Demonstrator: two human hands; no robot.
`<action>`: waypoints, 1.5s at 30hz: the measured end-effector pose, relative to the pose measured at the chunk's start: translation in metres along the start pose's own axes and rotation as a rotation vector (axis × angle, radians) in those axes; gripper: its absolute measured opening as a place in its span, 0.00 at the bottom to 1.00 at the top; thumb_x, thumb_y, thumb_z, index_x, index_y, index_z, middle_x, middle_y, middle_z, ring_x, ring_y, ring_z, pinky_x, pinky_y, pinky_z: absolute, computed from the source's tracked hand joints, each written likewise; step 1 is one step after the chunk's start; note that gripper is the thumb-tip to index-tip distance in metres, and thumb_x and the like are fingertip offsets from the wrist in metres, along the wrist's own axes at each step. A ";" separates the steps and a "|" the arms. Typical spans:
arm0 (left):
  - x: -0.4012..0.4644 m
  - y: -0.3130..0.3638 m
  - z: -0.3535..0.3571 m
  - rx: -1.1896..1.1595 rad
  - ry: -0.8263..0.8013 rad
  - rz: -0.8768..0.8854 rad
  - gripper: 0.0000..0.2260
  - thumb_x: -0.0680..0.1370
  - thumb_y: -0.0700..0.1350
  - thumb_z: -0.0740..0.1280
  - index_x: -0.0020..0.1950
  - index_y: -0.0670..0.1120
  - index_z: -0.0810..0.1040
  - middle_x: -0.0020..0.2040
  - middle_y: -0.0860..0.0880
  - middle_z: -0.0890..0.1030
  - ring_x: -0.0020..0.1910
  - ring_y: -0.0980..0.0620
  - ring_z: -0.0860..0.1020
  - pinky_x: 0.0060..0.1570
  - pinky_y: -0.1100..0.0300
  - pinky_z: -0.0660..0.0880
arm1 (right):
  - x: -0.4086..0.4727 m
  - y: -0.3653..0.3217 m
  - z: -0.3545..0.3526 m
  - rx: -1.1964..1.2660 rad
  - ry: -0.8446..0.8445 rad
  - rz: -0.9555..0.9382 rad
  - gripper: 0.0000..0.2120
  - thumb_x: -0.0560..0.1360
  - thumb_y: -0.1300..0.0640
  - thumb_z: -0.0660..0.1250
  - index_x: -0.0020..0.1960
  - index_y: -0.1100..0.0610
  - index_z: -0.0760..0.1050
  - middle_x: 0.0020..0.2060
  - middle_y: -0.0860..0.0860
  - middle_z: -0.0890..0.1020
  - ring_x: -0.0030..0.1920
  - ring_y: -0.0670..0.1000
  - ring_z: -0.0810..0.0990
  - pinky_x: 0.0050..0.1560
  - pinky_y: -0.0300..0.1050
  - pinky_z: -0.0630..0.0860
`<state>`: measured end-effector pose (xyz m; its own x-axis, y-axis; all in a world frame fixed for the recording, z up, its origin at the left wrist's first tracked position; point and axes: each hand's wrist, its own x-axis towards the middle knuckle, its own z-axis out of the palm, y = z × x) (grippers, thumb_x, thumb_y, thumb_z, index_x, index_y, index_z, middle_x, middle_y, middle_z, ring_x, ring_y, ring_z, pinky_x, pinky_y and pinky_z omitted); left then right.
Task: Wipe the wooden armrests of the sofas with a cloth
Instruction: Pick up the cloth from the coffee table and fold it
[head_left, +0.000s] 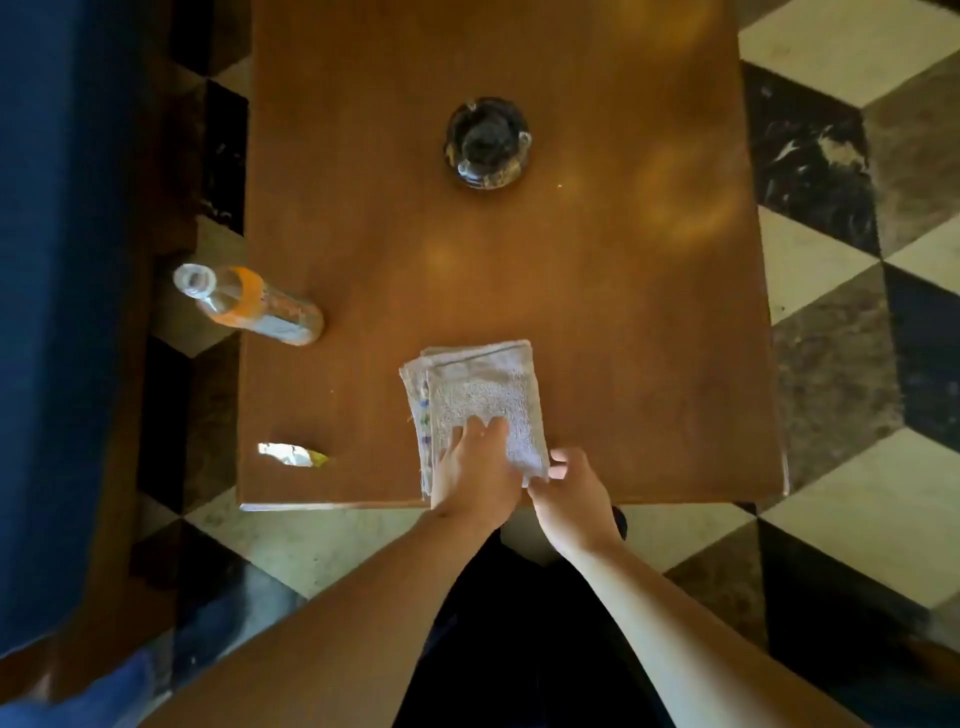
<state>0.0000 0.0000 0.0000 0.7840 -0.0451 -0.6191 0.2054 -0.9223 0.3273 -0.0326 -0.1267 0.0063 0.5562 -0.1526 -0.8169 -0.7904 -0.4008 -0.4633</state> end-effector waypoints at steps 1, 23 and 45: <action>0.005 0.004 0.008 0.079 -0.006 0.050 0.23 0.77 0.50 0.72 0.68 0.50 0.69 0.65 0.45 0.72 0.66 0.43 0.71 0.57 0.50 0.75 | 0.002 0.008 0.002 0.043 0.026 0.043 0.22 0.79 0.53 0.67 0.71 0.53 0.69 0.61 0.47 0.79 0.52 0.45 0.78 0.42 0.32 0.68; -0.090 0.112 -0.162 -0.297 -0.003 0.213 0.08 0.78 0.41 0.61 0.49 0.51 0.78 0.40 0.46 0.78 0.39 0.51 0.74 0.39 0.53 0.69 | -0.171 -0.013 -0.150 -0.101 0.063 -0.203 0.19 0.81 0.54 0.64 0.72 0.52 0.70 0.65 0.52 0.78 0.63 0.54 0.77 0.61 0.49 0.75; -0.303 0.553 -0.092 0.367 -0.461 1.412 0.10 0.77 0.44 0.59 0.44 0.51 0.80 0.40 0.55 0.81 0.45 0.58 0.80 0.46 0.55 0.82 | -0.369 0.139 -0.424 0.407 0.495 -0.210 0.18 0.70 0.42 0.76 0.58 0.44 0.79 0.49 0.42 0.84 0.52 0.46 0.82 0.58 0.45 0.77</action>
<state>-0.0704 -0.4614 0.4341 -0.0504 -0.9879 -0.1467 -0.7349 -0.0628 0.6753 -0.2384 -0.5089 0.3887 0.6843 -0.5431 -0.4866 -0.6325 -0.1098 -0.7668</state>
